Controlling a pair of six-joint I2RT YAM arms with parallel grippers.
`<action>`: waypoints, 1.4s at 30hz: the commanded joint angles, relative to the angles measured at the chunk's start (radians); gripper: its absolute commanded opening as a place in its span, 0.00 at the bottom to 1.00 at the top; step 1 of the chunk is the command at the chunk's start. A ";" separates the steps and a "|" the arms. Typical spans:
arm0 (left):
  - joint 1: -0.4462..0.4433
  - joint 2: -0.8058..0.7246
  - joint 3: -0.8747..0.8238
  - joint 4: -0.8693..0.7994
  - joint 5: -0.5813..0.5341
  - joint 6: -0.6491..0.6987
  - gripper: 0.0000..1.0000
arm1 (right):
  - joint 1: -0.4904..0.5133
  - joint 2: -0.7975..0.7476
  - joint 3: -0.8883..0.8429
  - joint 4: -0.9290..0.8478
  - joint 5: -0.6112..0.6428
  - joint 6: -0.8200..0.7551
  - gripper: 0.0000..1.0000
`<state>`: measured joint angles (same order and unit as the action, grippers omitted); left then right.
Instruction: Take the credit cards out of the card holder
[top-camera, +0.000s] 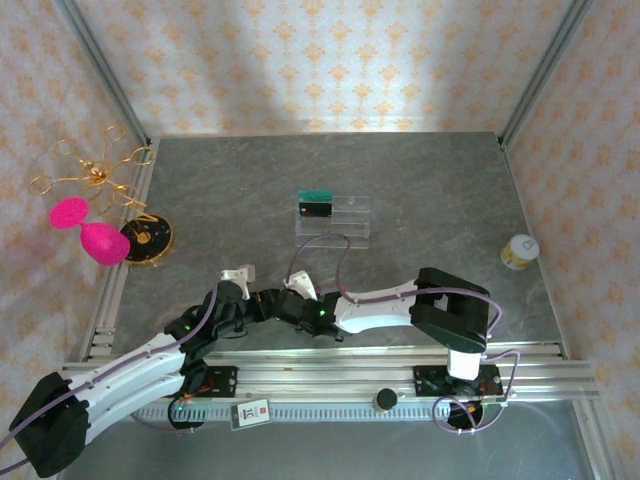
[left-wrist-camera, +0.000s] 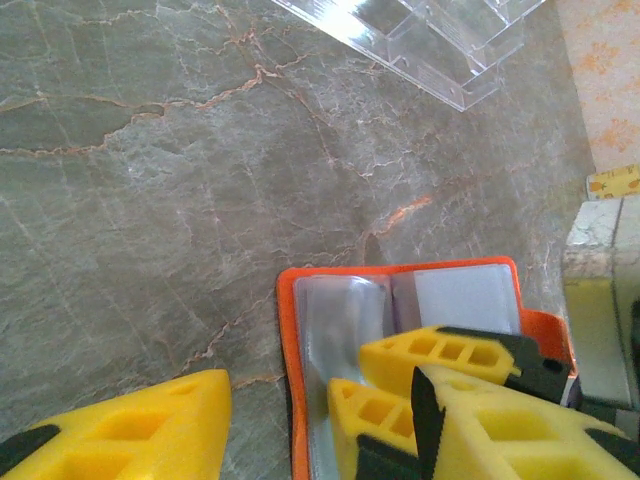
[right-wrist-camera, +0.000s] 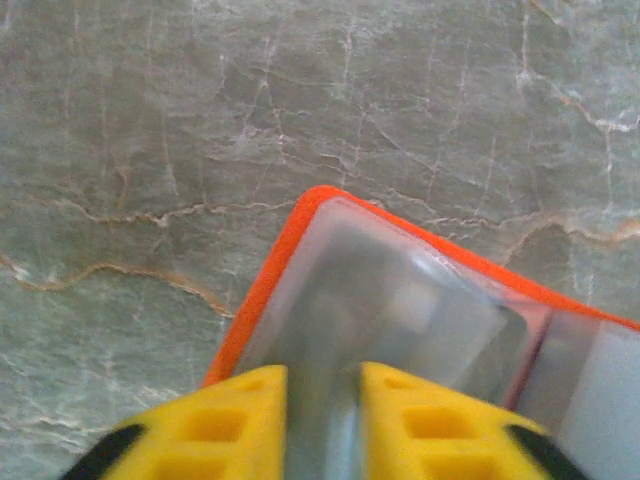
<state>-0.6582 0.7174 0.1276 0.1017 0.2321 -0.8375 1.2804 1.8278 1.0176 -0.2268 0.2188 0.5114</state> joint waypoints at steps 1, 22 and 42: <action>0.009 -0.001 0.002 0.006 -0.002 0.013 0.51 | 0.005 0.036 -0.031 -0.064 -0.008 0.032 0.09; -0.084 0.271 0.036 0.276 0.101 -0.009 0.04 | 0.004 -0.235 -0.243 0.297 -0.034 0.098 0.00; -0.098 0.412 0.102 0.299 0.123 0.017 0.00 | 0.004 -0.273 -0.275 0.320 -0.039 0.122 0.11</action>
<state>-0.7429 1.1156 0.1856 0.3538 0.3340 -0.8398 1.2800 1.5852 0.7483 0.0807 0.1574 0.6193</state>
